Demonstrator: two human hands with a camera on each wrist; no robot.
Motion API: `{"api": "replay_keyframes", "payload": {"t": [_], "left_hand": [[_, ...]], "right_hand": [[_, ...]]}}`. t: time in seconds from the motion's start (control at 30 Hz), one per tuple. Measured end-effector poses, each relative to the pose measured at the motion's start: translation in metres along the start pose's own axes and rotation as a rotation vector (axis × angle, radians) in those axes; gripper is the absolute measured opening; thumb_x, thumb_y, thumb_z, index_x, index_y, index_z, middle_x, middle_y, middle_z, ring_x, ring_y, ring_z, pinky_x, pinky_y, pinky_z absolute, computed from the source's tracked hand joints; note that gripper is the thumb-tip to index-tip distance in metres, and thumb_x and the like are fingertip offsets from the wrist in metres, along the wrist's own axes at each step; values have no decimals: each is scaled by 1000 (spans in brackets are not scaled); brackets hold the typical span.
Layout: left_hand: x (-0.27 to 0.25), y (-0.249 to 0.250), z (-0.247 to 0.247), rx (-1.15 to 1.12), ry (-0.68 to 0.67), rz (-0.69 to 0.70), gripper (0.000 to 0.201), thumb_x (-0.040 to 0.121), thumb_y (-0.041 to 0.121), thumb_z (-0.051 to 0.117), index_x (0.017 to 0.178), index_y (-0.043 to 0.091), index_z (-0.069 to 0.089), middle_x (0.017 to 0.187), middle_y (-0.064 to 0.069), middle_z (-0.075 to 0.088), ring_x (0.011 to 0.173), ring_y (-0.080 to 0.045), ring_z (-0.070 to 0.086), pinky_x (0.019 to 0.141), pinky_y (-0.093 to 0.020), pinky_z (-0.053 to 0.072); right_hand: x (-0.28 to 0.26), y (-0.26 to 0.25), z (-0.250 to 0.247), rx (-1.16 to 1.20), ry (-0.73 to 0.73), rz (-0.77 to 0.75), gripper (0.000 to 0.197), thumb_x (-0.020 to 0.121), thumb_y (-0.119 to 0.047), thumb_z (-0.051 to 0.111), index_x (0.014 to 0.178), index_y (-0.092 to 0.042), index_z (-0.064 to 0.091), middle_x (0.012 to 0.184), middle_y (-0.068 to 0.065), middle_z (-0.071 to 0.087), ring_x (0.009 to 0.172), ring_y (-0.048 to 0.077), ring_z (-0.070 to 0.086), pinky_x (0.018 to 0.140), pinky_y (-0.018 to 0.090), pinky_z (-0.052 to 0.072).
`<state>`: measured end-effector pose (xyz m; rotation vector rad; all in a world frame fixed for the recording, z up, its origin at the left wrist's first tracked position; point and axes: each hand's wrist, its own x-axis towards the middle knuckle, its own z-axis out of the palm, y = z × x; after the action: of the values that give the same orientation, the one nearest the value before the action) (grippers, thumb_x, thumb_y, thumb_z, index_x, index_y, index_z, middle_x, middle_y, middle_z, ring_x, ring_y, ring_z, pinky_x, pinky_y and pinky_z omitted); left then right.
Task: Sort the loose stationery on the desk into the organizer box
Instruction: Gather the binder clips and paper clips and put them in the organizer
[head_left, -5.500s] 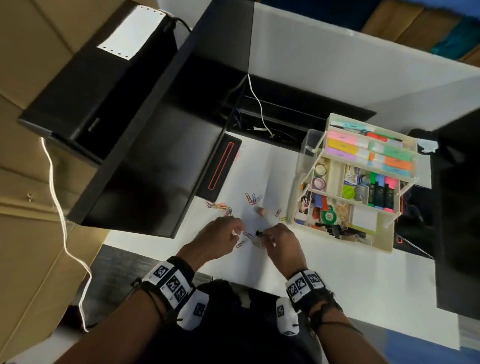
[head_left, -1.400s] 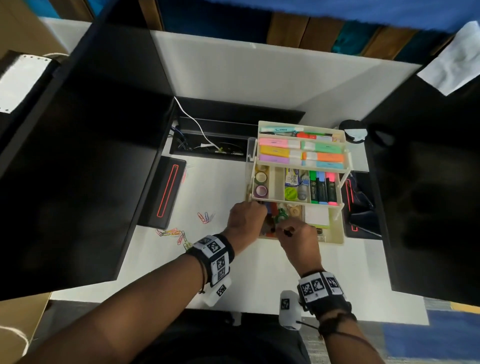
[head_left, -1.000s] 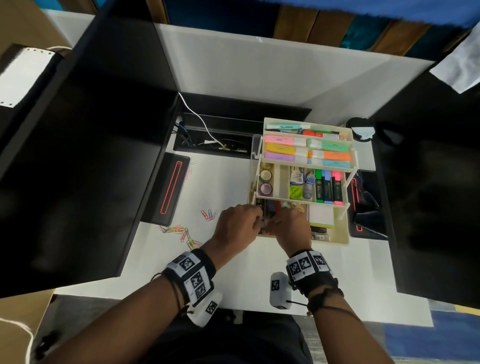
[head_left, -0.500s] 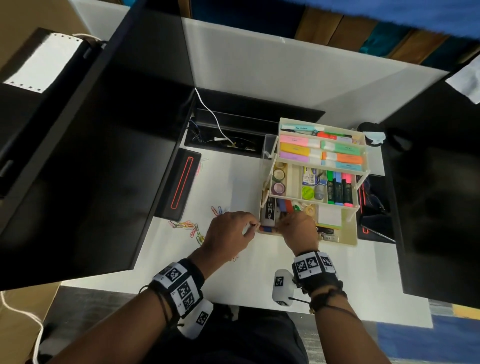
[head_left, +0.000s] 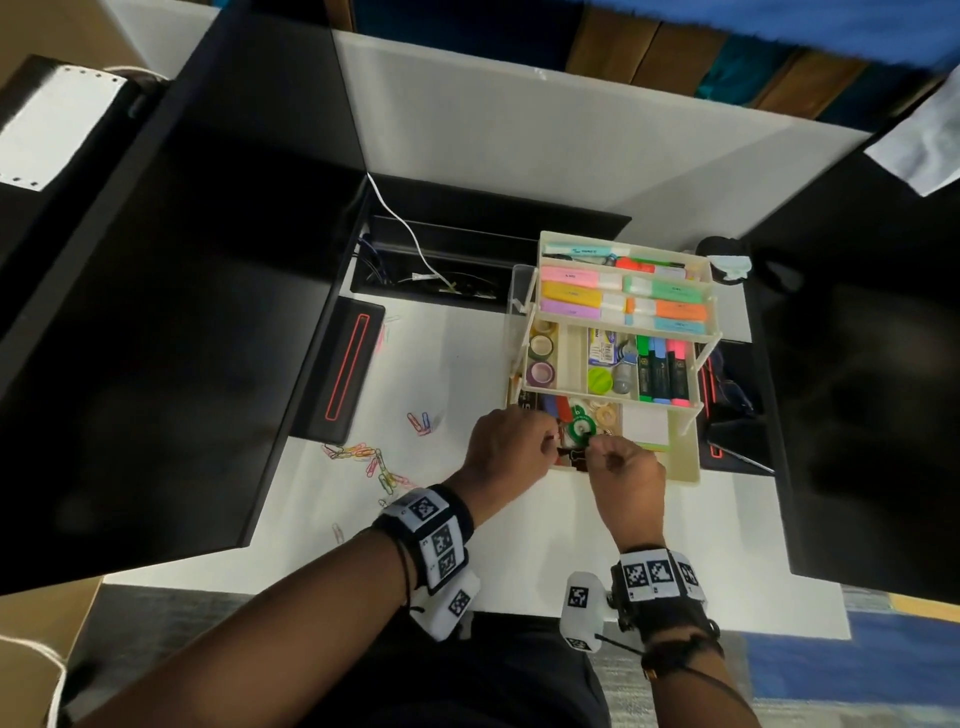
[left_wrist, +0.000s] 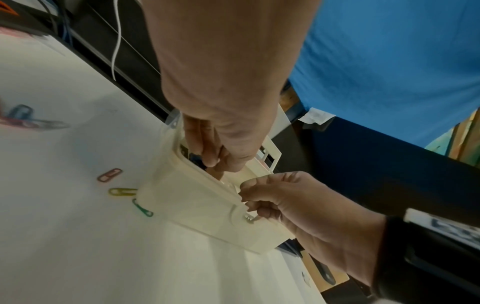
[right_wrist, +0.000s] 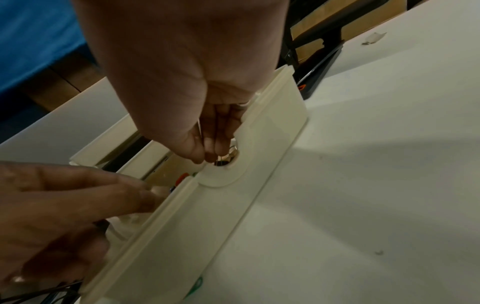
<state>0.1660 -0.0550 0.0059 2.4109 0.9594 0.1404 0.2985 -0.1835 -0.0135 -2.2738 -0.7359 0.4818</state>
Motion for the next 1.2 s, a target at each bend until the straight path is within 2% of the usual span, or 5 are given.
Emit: {"api": "replay_keyframes", "payload": {"t": [0.17,0.3,0.53,0.73,1.2], "left_hand": [[14,7,13,164,-85,-45,19,96,31,64,99,17,75,96,-5,76,88,-30,73,73,-37,57],[19,6,16,196,-140,-51,19,98,30,62,103,16,75,102,-6,76,95,-30,73,76,-36,54],[12,-1,15,100,-98,-27,18,97,28,61,103,20,77,98,-3,77,90,-29,73,77,-37,58],[-13,-19,1,-106,47,79,9,92,23,69,100,23,75,98,5,78,82,-19,73,69,-25,54],[-46,-47,1,-296,91,76,12,93,18,70,103,18,76,103,5,77,87,-9,71,77,-22,59]], "right_hand": [[-7,9,-4,-13,-63,-114,14,90,-6,72,100,-13,80,99,-2,79,88,12,72,83,27,59],[-9,13,-4,-32,-76,-150,14,91,-10,74,103,-14,80,102,-1,78,95,16,72,88,34,60],[-8,18,0,-85,-98,-179,13,92,-12,71,101,-17,79,102,-4,77,96,17,71,86,36,60],[7,-6,6,-312,-65,-120,12,91,-26,71,86,-18,78,81,5,75,73,29,69,61,26,46],[46,-50,25,-677,-353,254,78,65,-62,87,118,-11,61,107,8,70,99,30,71,78,37,54]]}}
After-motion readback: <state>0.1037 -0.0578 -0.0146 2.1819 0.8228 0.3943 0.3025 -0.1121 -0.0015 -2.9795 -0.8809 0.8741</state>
